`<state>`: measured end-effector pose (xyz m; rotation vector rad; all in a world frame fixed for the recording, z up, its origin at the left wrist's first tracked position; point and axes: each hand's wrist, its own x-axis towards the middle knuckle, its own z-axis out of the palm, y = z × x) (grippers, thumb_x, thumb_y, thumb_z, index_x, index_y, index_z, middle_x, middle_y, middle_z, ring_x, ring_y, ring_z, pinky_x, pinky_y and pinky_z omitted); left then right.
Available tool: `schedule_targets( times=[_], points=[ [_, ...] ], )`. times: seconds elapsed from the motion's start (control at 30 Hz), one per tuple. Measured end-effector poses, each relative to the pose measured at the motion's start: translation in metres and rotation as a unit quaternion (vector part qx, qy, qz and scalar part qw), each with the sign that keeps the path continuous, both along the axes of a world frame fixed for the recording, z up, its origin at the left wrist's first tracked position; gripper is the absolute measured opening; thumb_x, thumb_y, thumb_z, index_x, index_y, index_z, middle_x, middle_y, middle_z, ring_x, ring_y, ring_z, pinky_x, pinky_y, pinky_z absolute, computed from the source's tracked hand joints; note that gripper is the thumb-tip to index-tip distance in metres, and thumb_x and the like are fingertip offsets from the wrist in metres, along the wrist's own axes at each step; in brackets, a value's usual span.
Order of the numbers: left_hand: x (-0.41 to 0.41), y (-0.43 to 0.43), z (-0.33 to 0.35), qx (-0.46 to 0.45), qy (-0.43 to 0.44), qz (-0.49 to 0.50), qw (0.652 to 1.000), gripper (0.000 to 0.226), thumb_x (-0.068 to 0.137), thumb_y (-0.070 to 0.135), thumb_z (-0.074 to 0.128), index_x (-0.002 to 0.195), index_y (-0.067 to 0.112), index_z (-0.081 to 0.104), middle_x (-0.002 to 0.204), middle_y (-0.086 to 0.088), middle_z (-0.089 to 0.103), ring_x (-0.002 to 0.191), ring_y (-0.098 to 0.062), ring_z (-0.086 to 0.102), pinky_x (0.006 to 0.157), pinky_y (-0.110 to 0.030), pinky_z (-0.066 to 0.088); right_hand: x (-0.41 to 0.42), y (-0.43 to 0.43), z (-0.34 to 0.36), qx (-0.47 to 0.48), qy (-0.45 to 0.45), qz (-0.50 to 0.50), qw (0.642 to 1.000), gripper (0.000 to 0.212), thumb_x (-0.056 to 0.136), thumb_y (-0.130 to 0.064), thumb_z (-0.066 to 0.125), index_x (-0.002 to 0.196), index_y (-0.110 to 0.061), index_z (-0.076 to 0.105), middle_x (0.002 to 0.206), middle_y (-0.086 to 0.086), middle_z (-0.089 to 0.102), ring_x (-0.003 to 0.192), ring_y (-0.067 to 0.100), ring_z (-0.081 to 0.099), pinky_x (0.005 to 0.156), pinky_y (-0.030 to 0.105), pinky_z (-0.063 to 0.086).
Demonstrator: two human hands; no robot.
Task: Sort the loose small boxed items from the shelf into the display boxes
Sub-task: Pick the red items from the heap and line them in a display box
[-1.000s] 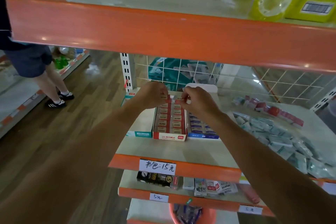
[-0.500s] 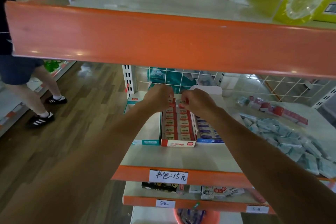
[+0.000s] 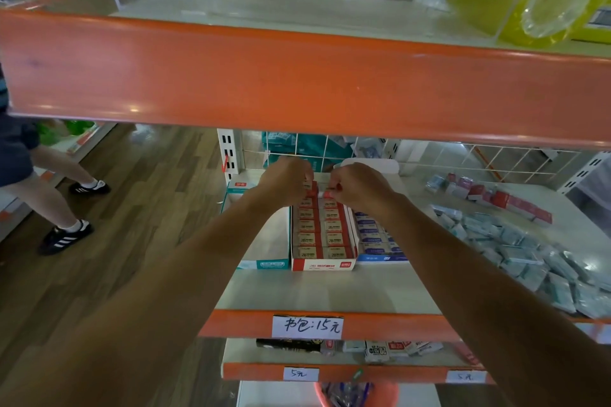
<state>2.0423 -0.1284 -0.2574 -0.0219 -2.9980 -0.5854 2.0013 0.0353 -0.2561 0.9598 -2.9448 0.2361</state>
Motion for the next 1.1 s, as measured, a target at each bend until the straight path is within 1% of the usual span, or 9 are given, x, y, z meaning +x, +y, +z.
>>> schedule_targets(
  times=[0.13, 0.23, 0.4, 0.53, 0.63, 0.77, 0.87, 0.97, 1.1],
  points=[
    [0.000, 0.002, -0.001, -0.009, -0.005, 0.007, 1.000, 0.019, 0.086, 0.019, 0.067, 0.104, 0.022, 0.066, 0.101, 0.004, 0.063, 0.086, -0.016, 0.060, 0.064, -0.023, 0.047, 0.000, 0.001, 0.000, -0.005, -0.006, -0.009, 1.000, 0.017, 0.089, -0.029, 0.063, 0.099, -0.018, 0.070, 0.089, -0.001, 0.067, 0.073, 0.015, 0.061, 0.070, 0.032, 0.055],
    [0.000, 0.003, -0.002, -0.021, -0.003, 0.006, 1.000, 0.018, 0.085, 0.021, 0.068, 0.103, 0.023, 0.067, 0.100, 0.005, 0.064, 0.084, -0.016, 0.061, 0.063, -0.024, 0.049, 0.001, 0.002, -0.001, -0.013, -0.011, -0.016, 1.000, 0.014, 0.090, -0.026, 0.061, 0.096, -0.018, 0.070, 0.088, 0.000, 0.066, 0.073, 0.016, 0.059, 0.066, 0.028, 0.049],
    [0.002, 0.004, -0.007, -0.030, 0.013, 0.009, 0.999, 0.019, 0.087, 0.024, 0.067, 0.106, 0.024, 0.069, 0.104, 0.003, 0.059, 0.093, -0.017, 0.056, 0.080, -0.034, 0.056, 0.002, 0.003, -0.002, -0.020, -0.017, -0.023, 0.999, 0.015, 0.091, -0.023, 0.059, 0.100, -0.018, 0.071, 0.094, 0.001, 0.068, 0.081, 0.019, 0.062, 0.071, 0.030, 0.052],
    [0.004, 0.006, -0.006, -0.022, 0.000, 0.016, 1.000, 0.019, 0.090, 0.031, 0.063, 0.105, 0.021, 0.069, 0.103, 0.000, 0.059, 0.091, -0.019, 0.057, 0.079, -0.037, 0.057, 0.006, 0.002, -0.003, -0.021, -0.014, -0.035, 0.999, 0.015, 0.092, -0.024, 0.059, 0.101, -0.019, 0.070, 0.094, 0.001, 0.068, 0.080, 0.019, 0.062, 0.072, 0.032, 0.053],
    [0.004, 0.008, -0.004, -0.036, 0.000, 0.021, 0.999, 0.020, 0.092, 0.029, 0.060, 0.107, 0.020, 0.067, 0.106, -0.002, 0.057, 0.093, -0.020, 0.057, 0.081, -0.037, 0.056, 0.009, 0.000, 0.001, -0.017, -0.021, -0.041, 0.999, 0.014, 0.094, -0.023, 0.057, 0.102, -0.018, 0.068, 0.093, 0.001, 0.067, 0.080, 0.020, 0.062, 0.074, 0.033, 0.054],
    [0.006, 0.012, -0.004, -0.035, -0.006, 0.032, 0.999, 0.023, 0.091, 0.028, 0.061, 0.112, 0.019, 0.065, 0.113, -0.003, 0.056, 0.098, -0.021, 0.056, 0.084, -0.039, 0.055, 0.016, 0.002, 0.007, -0.012, -0.043, -0.033, 0.998, 0.019, 0.096, -0.029, 0.054, 0.107, -0.019, 0.066, 0.096, 0.001, 0.067, 0.080, 0.018, 0.063, 0.074, 0.032, 0.054],
    [0.008, 0.015, 0.000, -0.036, 0.015, 0.032, 0.999, 0.028, 0.089, 0.031, 0.064, 0.113, 0.018, 0.061, 0.114, -0.001, 0.056, 0.103, -0.023, 0.055, 0.084, -0.040, 0.054, 0.024, 0.012, 0.011, -0.020, -0.011, -0.033, 0.999, 0.029, 0.095, -0.031, 0.055, 0.121, -0.018, 0.061, 0.110, 0.004, 0.066, 0.090, 0.022, 0.064, 0.074, 0.033, 0.052],
    [0.010, 0.026, 0.009, -0.076, 0.053, 0.018, 0.996, 0.027, 0.089, 0.030, 0.063, 0.112, 0.016, 0.058, 0.110, -0.002, 0.059, 0.099, -0.022, 0.057, 0.082, -0.040, 0.055, 0.027, 0.032, 0.014, -0.009, 0.044, -0.060, 0.997, 0.039, 0.095, -0.036, 0.053, 0.130, -0.019, 0.054, 0.124, 0.007, 0.061, 0.104, 0.026, 0.061, 0.084, 0.039, 0.050],
    [0.009, 0.053, 0.025, -0.088, 0.083, 0.011, 0.993, 0.032, 0.090, 0.026, 0.058, 0.119, 0.014, 0.053, 0.117, -0.007, 0.054, 0.110, -0.026, 0.050, 0.089, -0.042, 0.050, 0.027, 0.064, 0.017, 0.013, 0.070, -0.110, 0.991, 0.044, 0.096, -0.039, 0.049, 0.137, -0.022, 0.047, 0.134, 0.007, 0.054, 0.118, 0.027, 0.052, 0.095, 0.045, 0.044]
  ],
)
